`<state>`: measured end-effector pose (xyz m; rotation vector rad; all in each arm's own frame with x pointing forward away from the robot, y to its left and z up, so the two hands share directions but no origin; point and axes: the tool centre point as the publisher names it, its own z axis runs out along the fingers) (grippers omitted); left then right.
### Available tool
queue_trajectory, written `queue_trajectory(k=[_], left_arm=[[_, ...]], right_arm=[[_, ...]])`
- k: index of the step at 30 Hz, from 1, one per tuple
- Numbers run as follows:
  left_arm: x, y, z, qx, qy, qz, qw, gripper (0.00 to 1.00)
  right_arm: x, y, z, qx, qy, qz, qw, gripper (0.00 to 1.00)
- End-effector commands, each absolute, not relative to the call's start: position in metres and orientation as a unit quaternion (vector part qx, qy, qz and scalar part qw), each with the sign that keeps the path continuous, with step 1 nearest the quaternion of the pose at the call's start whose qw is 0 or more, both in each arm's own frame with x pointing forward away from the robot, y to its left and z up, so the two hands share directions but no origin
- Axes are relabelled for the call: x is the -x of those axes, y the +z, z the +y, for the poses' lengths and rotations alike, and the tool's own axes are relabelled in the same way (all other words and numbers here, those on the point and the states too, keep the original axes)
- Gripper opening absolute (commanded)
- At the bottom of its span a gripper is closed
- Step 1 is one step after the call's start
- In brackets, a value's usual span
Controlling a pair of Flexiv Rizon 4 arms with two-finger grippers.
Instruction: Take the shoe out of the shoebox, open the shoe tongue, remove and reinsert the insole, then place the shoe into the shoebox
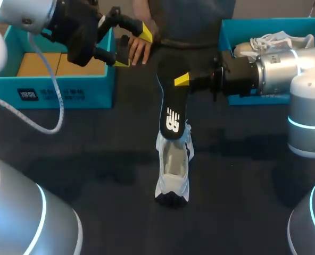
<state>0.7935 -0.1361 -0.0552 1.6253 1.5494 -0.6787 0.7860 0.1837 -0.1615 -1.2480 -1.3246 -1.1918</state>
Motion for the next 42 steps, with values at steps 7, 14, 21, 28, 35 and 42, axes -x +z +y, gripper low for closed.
queue_trajectory(k=[7, 14, 21, 28, 35, 42], left_arm=[[-0.792, -0.060, -0.134, -0.623, -0.298, 0.587, 0.422, 1.00], [-0.792, -0.060, -0.134, -0.623, -0.298, 0.587, 0.422, 1.00], [-0.792, -0.060, -0.134, -0.623, -0.298, 0.587, 0.422, 1.00], [-0.803, -0.070, -0.132, -0.581, -0.332, 0.582, 0.462, 1.00], [-0.810, -0.084, -0.126, -0.562, -0.340, 0.593, 0.465, 1.00], [-0.811, -0.100, -0.124, -0.540, -0.389, 0.549, 0.505, 1.00]], right_arm=[[-0.786, -0.173, 0.188, 0.506, -0.493, -0.529, 0.470, 0.00], [-0.781, -0.169, 0.183, 0.510, -0.491, -0.526, 0.470, 0.00], [-0.780, -0.163, 0.183, 0.502, -0.502, -0.522, 0.473, 0.00], [-0.779, -0.155, 0.182, 0.504, -0.502, -0.525, 0.468, 0.00], [-0.777, -0.146, 0.182, 0.492, -0.515, -0.528, 0.462, 0.00], [-0.774, -0.143, 0.181, 0.477, -0.528, -0.524, 0.468, 0.00]])
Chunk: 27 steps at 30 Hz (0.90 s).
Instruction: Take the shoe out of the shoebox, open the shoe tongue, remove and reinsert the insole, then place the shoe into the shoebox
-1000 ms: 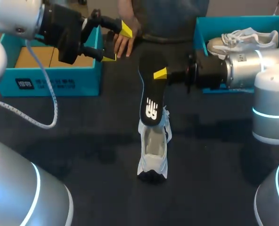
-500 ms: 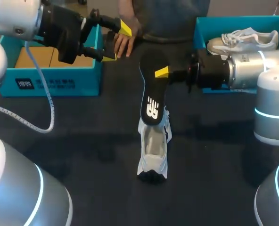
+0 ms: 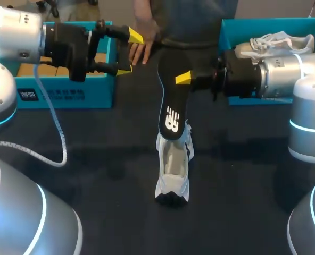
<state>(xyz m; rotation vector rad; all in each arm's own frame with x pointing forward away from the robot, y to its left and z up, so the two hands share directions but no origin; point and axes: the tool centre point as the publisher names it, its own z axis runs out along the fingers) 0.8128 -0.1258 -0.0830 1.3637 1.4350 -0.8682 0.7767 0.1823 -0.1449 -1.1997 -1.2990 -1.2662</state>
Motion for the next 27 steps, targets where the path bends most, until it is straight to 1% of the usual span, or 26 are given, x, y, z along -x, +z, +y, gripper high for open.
queue_trajectory(k=[1, 7, 22, 27], left_arm=[[-0.811, -0.103, -0.125, -0.539, -0.394, 0.542, 0.511, 1.00], [-0.817, -0.118, -0.134, -0.530, -0.386, 0.532, 0.536, 1.00], [-0.817, -0.118, -0.134, -0.530, -0.386, 0.532, 0.536, 1.00], [-0.826, -0.124, -0.143, -0.514, -0.397, 0.523, 0.551, 1.00]], right_arm=[[-0.774, -0.143, 0.182, 0.477, -0.528, -0.524, 0.468, 0.00], [-0.773, -0.139, 0.184, 0.476, -0.527, -0.527, 0.467, 0.00], [-0.774, -0.141, 0.190, 0.474, -0.524, -0.528, 0.471, 0.00], [-0.772, -0.138, 0.189, 0.474, -0.527, -0.529, 0.466, 0.00]])
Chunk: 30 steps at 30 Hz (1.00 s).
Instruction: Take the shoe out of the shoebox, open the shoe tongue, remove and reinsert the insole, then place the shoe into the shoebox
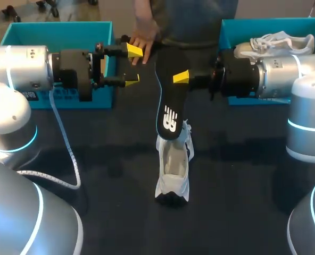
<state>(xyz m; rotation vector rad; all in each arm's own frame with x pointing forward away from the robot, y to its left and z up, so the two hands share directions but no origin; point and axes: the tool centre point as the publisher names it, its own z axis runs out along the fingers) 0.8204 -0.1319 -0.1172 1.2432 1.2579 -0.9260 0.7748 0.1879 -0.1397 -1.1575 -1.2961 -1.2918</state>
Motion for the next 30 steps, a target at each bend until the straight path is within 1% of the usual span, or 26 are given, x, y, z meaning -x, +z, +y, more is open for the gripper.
queue_trajectory(k=[1, 11, 26, 27, 28, 29, 30], left_arm=[[-0.826, -0.125, -0.145, -0.516, -0.397, 0.523, 0.550, 1.00], [-0.833, -0.124, -0.164, -0.502, -0.395, 0.509, 0.577, 1.00], [-0.819, -0.134, -0.185, -0.493, -0.411, 0.508, 0.575, 0.99], [-0.818, -0.135, -0.185, -0.491, -0.413, 0.510, 0.574, 0.93], [-0.816, -0.135, -0.186, -0.490, -0.415, 0.510, 0.572, 0.83], [-0.815, -0.135, -0.186, -0.490, -0.416, 0.510, 0.572, 0.69], [-0.814, -0.136, -0.187, -0.489, -0.417, 0.510, 0.572, 0.51]], right_arm=[[-0.772, -0.138, 0.190, 0.474, -0.527, -0.529, 0.466, 0.00], [-0.772, -0.140, 0.200, 0.472, -0.522, -0.531, 0.471, 0.00], [-0.776, -0.138, 0.205, 0.474, -0.510, -0.541, 0.472, 0.00], [-0.775, -0.138, 0.205, 0.474, -0.510, -0.541, 0.471, 0.00], [-0.774, -0.137, 0.205, 0.474, -0.510, -0.542, 0.471, 0.00], [-0.773, -0.137, 0.204, 0.474, -0.510, -0.542, 0.471, 0.00], [-0.771, -0.137, 0.203, 0.474, -0.509, -0.543, 0.470, 0.00]])
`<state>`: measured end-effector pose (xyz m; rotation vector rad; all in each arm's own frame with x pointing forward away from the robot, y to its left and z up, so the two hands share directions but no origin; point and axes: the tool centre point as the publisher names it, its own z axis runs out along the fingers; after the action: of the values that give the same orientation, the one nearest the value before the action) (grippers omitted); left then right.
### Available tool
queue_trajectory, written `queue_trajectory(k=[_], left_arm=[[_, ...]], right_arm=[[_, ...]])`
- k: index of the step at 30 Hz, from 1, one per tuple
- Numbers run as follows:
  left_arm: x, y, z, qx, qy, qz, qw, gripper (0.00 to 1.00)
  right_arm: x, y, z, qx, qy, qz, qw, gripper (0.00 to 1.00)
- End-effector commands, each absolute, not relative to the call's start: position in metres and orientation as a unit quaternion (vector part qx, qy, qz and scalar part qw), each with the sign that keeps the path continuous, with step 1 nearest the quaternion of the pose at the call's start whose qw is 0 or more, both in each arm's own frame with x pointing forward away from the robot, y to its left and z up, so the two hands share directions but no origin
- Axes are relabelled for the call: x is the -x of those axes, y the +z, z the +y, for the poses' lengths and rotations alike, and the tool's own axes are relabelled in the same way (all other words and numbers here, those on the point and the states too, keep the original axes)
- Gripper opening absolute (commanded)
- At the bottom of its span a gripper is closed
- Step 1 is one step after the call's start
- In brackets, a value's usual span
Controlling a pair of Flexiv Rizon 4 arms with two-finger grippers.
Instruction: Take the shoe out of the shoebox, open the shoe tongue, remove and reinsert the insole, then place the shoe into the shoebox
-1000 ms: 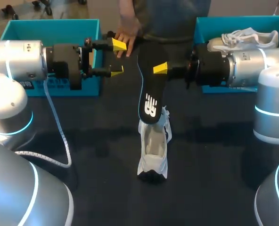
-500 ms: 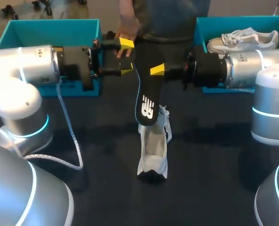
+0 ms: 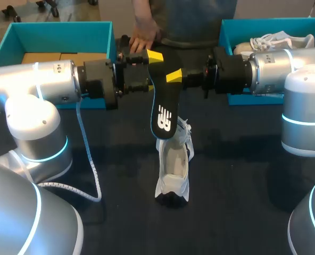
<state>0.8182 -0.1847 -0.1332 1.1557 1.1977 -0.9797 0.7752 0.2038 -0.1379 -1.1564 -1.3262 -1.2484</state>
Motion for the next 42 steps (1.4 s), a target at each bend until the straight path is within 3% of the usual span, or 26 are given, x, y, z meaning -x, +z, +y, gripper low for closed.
queue_trajectory(k=[1, 12, 25, 33, 34, 39, 40, 41, 42], left_arm=[[-0.813, -0.137, -0.188, -0.489, -0.417, 0.510, 0.572, 0.51], [-0.813, -0.137, -0.197, -0.485, -0.420, 0.508, 0.574, 0.26], [-0.812, -0.141, -0.206, -0.481, -0.427, 0.511, 0.570, 0.20], [-0.813, -0.142, -0.209, -0.481, -0.430, 0.511, 0.568, 0.06], [-0.813, -0.142, -0.209, -0.483, -0.430, 0.509, 0.568, 0.00], [-0.814, -0.143, -0.210, -0.486, -0.435, 0.508, 0.562, 0.00], [-0.814, -0.143, -0.210, -0.485, -0.436, 0.509, 0.562, 0.00], [-0.814, -0.144, -0.209, -0.487, -0.437, 0.510, 0.559, 0.00], [-0.814, -0.145, -0.209, -0.485, -0.440, 0.512, 0.556, 0.00]], right_arm=[[-0.770, -0.137, 0.203, 0.475, -0.509, -0.543, 0.470, 0.00], [-0.767, -0.139, 0.202, 0.474, -0.512, -0.540, 0.471, 0.00], [-0.768, -0.140, 0.202, 0.474, -0.514, -0.538, 0.471, 0.00], [-0.766, -0.142, 0.204, 0.472, -0.521, -0.534, 0.470, 0.00], [-0.766, -0.143, 0.204, 0.472, -0.521, -0.534, 0.470, 0.00], [-0.765, -0.144, 0.204, 0.473, -0.523, -0.531, 0.470, 0.00], [-0.764, -0.144, 0.203, 0.474, -0.524, -0.530, 0.469, 0.09], [-0.762, -0.144, 0.200, 0.481, -0.526, -0.527, 0.463, 0.85], [-0.760, -0.143, 0.198, 0.486, -0.526, -0.525, 0.460, 1.00]])
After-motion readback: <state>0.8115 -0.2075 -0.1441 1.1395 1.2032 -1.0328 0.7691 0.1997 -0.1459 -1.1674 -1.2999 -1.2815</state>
